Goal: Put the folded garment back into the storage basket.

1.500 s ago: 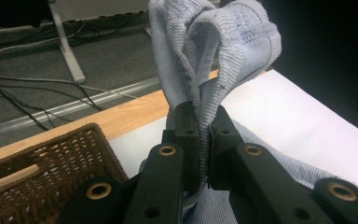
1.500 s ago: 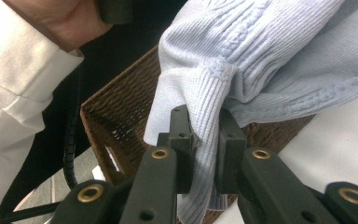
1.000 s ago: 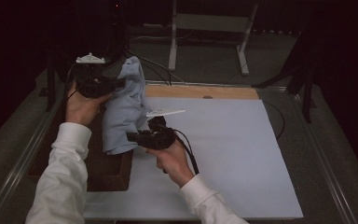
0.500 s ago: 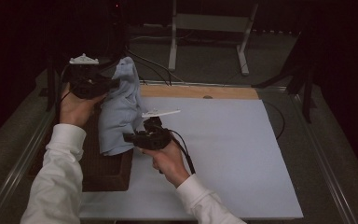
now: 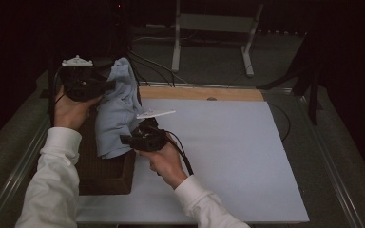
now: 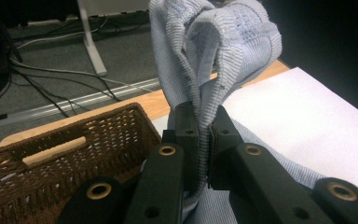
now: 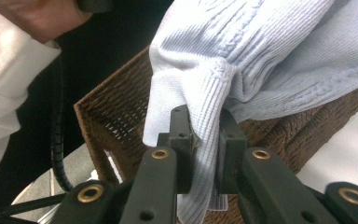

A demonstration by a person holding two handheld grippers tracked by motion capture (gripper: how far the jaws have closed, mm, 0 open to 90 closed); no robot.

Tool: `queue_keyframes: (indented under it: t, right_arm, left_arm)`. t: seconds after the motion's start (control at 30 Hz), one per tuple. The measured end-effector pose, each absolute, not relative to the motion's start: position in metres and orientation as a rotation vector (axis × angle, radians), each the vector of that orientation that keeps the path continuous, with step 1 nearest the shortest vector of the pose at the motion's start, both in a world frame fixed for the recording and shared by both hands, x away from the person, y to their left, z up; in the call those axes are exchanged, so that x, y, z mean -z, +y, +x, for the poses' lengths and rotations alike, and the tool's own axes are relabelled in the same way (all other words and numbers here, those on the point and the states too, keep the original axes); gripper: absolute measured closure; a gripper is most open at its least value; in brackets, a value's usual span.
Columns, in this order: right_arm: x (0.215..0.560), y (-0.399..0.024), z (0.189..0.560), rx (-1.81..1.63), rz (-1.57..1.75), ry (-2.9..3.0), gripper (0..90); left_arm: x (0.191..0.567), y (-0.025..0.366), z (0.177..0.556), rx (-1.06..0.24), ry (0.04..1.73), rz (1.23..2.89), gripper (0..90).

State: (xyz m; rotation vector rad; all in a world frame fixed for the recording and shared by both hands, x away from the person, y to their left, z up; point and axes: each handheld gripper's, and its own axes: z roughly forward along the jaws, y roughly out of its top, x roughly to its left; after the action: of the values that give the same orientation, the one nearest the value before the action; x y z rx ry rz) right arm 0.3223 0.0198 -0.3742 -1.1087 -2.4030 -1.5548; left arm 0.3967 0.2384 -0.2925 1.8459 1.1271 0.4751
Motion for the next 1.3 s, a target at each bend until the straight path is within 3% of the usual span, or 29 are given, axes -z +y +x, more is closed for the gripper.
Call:
queue_keyframes:
  t: [1.3]
  right_arm:
    - [0.374, 0.050, 0.327, 1.537, -1.090, -2.386, 80.5]
  left_arm:
    - [0.294, 0.268, 0.391, -0.508, 1.168, 1.809, 86.3]
